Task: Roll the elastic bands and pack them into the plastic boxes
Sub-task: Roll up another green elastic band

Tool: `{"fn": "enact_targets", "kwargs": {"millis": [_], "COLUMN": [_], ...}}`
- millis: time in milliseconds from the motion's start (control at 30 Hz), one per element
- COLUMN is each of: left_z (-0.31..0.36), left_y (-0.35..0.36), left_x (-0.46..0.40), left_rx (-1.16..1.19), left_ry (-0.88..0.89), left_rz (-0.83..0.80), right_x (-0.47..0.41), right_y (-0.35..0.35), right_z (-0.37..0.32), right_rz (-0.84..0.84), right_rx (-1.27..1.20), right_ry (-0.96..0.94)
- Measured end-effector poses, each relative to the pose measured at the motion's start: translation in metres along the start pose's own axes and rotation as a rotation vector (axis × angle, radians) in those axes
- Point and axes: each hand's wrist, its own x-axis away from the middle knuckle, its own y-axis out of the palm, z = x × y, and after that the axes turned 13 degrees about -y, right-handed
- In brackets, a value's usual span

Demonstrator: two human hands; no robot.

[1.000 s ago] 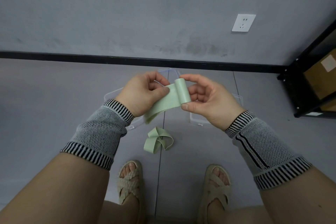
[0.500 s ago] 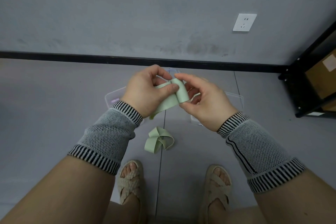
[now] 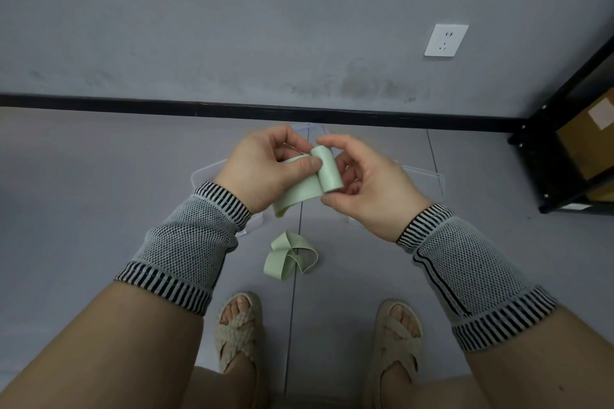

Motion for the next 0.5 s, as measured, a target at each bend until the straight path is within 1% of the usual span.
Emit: {"fn": "enact_targets", "kwargs": {"millis": [100,233,433,500], "left_z": [0.002,-0.001,-0.001,0.000], "left_y": [0.002,0.000,-0.006,-0.004], "left_x": [0.001,0.001,0.000,0.001], "left_rx": [-0.050,-0.118,-0.152,-0.159], "left_ry": [-0.004,0.006,0.035,0.043], "left_rz": [0.026,-0.001,0.067,0.070], "right_x": [0.001,0.003,0.003,0.004], "right_y": [-0.002,-0.004,-0.012,-0.013], "right_z": [-0.002,-0.002,0.000,0.001], "right_rz": [-0.029,-0.051,-0.039,-0.045], "right_rx": [0.006,-0.001,-0.191,-0.137], "right_ry": [0.019,0.040,0.047,0.040]}}
